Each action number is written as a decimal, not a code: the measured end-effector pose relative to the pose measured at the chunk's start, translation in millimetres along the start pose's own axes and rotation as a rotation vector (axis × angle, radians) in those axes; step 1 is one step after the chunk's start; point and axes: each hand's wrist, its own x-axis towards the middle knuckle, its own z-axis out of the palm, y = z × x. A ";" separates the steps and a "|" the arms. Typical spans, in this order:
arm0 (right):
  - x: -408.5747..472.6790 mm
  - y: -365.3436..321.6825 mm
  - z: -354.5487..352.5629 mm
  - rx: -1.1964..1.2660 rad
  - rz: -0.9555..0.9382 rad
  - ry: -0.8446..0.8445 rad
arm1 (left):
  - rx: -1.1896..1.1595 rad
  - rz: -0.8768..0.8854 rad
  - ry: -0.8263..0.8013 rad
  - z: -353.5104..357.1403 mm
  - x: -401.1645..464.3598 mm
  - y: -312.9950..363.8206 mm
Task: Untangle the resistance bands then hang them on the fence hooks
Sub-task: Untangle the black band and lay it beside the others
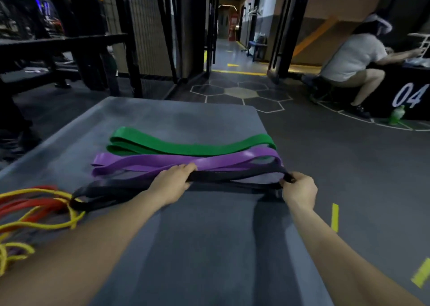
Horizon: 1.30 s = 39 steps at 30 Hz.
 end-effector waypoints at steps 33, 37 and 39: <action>-81.0 -6.7 110.7 -0.477 -0.880 -0.221 | -0.199 0.018 0.008 -6.3 -19.5 -30.4; -83.9 -6.1 111.9 -0.511 -0.902 -0.186 | -0.178 0.026 -0.081 -8.3 -20.5 -35.1; -83.4 -7.3 111.4 -0.510 -0.886 -0.197 | -0.095 0.014 -0.068 -12.4 -23.1 -45.1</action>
